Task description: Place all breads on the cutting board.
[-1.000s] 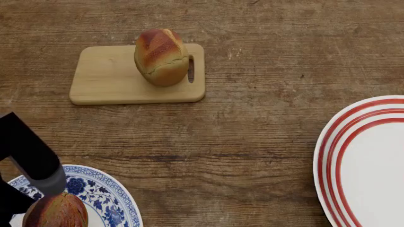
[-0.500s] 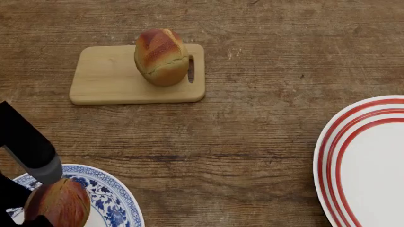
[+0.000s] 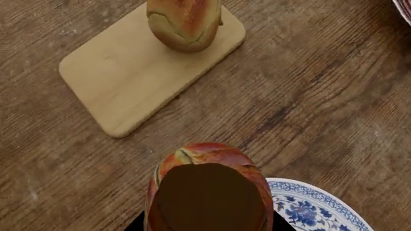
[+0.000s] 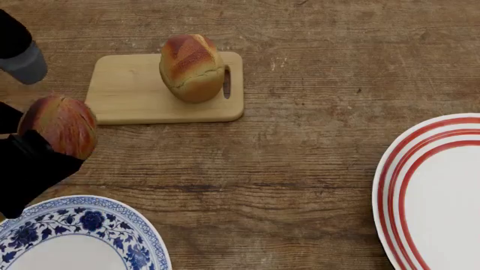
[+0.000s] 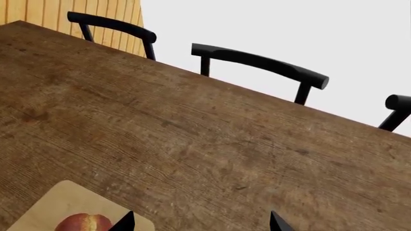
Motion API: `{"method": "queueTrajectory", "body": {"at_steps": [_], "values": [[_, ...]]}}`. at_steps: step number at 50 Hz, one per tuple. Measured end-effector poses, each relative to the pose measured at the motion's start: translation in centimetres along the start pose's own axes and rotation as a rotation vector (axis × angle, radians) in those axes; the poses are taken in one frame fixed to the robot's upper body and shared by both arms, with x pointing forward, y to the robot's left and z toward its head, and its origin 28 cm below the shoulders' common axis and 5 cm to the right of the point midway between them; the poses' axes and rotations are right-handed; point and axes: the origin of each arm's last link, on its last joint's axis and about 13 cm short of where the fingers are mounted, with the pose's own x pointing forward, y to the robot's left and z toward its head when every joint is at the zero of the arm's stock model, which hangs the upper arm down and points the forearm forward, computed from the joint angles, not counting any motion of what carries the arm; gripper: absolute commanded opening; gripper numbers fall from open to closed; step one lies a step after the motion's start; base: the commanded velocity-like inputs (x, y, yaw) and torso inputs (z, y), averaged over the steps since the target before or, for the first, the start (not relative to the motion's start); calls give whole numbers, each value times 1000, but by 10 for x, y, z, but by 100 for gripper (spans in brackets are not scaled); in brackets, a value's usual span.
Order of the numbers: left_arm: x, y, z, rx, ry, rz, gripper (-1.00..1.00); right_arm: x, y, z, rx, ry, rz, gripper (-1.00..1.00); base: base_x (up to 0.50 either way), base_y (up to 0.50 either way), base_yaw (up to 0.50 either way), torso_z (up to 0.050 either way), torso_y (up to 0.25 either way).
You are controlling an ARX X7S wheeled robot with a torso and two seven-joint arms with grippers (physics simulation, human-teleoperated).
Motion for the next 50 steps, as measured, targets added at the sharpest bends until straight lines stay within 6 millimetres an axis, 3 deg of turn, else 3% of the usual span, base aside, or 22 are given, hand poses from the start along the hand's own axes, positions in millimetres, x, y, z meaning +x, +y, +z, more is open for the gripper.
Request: {"method": "queueTrajectory", "body": {"at_steps": [8,21,25,35,50], "values": [[12,21,24,-14,-11,16,-100,2,1,-3,9,-4,0,100,0,0,0,0,0],[56,60,73,-49,-14,37,-100,6,3,-4,25,-13,1,100,0,0,0,0,1],[61,68,81,-48,-24,59,-100,9,2,-5,28,-14,1,100,0,0,0,0,0],[62,76,92,-22,-29,109,-100,15,2,-7,35,-13,-3,100,0,0,0,0,0],[71,77,88,-45,20,103,-100,18,1,-14,34,0,-13,100,0,0,0,0,1]]}}
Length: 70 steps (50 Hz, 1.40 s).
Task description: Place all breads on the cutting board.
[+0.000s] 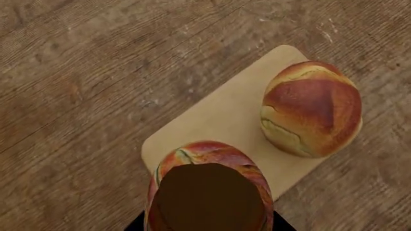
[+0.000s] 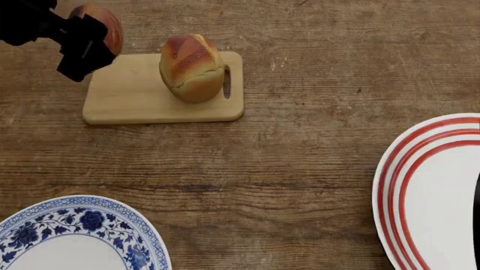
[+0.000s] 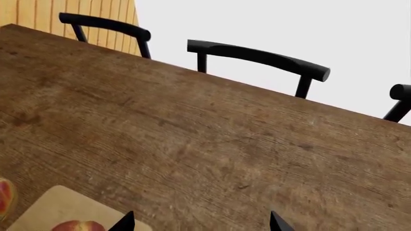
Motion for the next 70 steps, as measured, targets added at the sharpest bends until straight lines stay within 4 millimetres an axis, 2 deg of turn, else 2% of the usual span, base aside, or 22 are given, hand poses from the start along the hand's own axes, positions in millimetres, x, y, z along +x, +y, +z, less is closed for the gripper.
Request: {"method": "queueTrajectory", "body": {"at_steps": [38,59,60,70], "values": [[51,-17,-17,-161,-116,58,-100,2,-2,-11,18,16,-7,100,0,0,0,0,0],[67,-21,-26,-159,-97,35,-100,2,-2,-17,25,25,-10,100,0,0,0,0,0],[68,-21,-26,-158,-95,33,100,2,-2,-17,26,26,-10,100,0,0,0,0,0],[68,-21,-27,-157,-89,34,100,2,-1,-19,30,28,-10,100,0,0,0,0,0]]}}
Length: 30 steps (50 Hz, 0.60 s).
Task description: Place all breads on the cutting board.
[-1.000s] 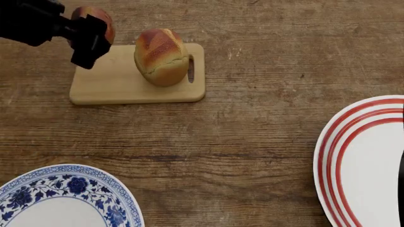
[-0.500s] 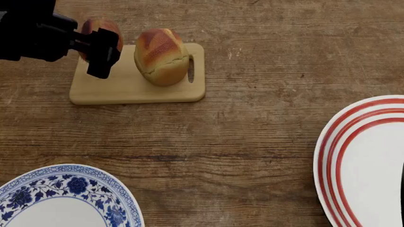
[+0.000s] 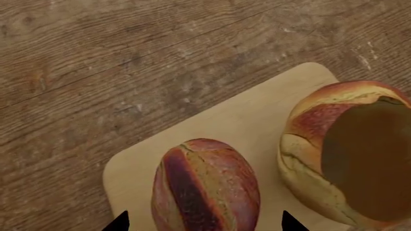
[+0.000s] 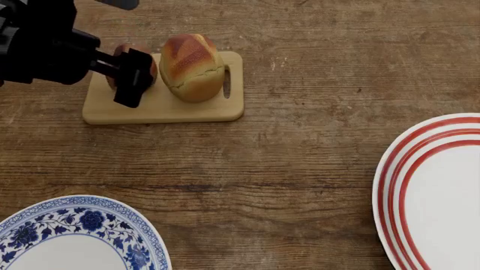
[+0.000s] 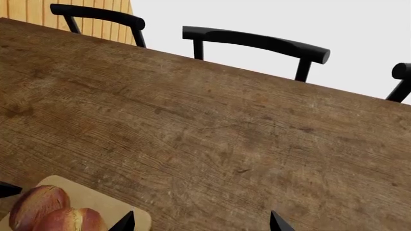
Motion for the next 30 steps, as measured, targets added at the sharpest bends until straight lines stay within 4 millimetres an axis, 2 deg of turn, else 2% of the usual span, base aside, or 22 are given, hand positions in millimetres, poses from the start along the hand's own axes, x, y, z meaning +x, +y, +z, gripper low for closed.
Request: {"method": "queueTrajectory", "body": {"at_steps": [15,30], "values": [[-8,2,5,13,2,8,100,0,0,2,2,-4,-3,100,0,0,0,0,0],[-45,8,31,19,-70,-65,100,1,-2,10,-11,-11,-13,100,0,0,0,0,0]]}}
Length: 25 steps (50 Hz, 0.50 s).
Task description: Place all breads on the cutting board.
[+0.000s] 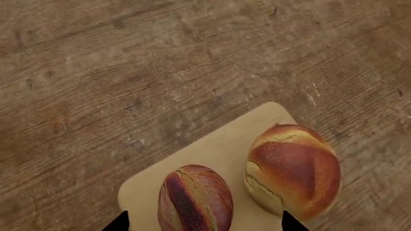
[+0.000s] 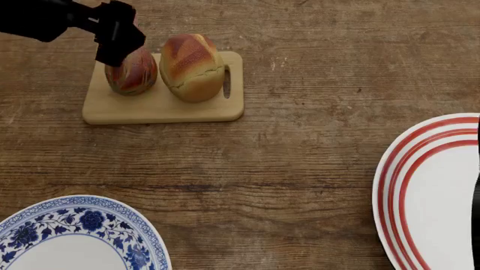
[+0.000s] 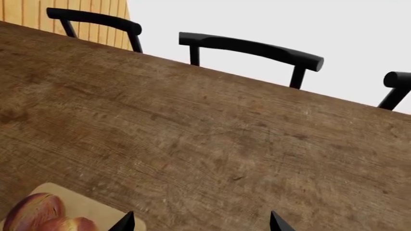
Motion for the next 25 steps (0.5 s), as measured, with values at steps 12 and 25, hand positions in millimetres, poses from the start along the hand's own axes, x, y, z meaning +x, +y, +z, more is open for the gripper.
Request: {"method": "queueTrajectory", "body": {"at_steps": [12,25], "values": [[-33,1,25,22,-97,-74,100,2,-4,1,3,-13,-8,100,0,0,0,0,0],[-79,14,42,46,-203,-37,100,-11,-5,4,-6,-54,-41,100,0,0,0,0,0]]}}
